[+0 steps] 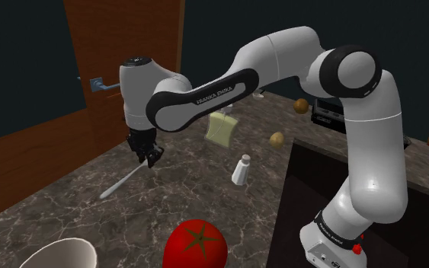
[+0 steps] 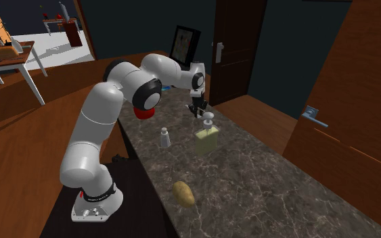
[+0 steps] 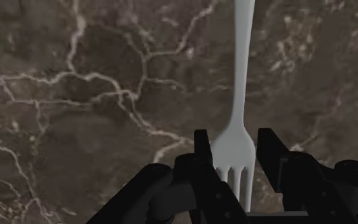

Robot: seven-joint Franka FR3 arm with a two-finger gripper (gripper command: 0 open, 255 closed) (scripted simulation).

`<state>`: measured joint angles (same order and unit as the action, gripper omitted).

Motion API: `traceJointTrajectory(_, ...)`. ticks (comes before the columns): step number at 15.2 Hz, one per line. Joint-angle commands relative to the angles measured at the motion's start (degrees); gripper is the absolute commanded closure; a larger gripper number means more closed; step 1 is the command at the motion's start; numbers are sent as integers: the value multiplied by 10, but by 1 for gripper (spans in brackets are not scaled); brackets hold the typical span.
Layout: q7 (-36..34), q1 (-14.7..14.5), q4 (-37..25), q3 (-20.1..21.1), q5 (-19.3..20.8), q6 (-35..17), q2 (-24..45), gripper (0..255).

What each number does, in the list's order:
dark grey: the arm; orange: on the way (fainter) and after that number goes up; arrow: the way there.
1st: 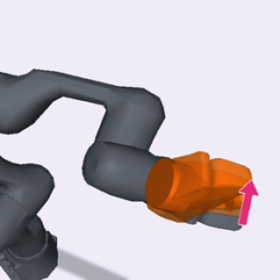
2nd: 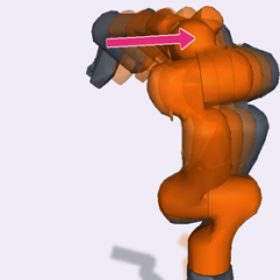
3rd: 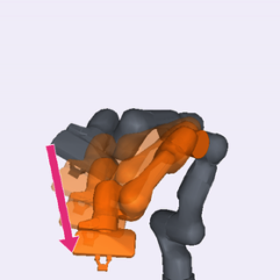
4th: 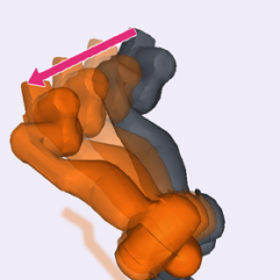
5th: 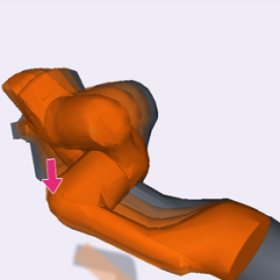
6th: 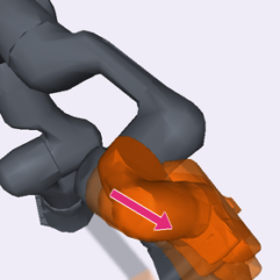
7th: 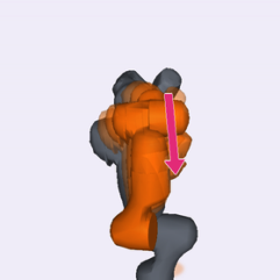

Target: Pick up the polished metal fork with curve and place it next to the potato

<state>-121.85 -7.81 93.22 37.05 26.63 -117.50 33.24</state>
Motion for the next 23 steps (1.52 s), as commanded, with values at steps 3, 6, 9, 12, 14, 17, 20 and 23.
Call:
traceJointTrajectory(3,5,5,-3,2,-4,0,-3,255)
traceJointTrajectory(6,10,7,-11,7,-11,17,-13,255)
traceJointTrajectory(9,16,8,-21,11,-19,34,-22,255)
traceJointTrajectory(12,21,10,-33,15,-25,52,-30,255)
traceJointTrajectory(14,25,10,-41,18,-30,65,-35,255)
traceJointTrajectory(17,29,10,-55,21,-35,84,-42,255)
traceJointTrajectory(20,34,10,-70,24,-41,103,-48,255)
traceJointTrajectory(23,38,8,-87,26,-45,123,-52,255)
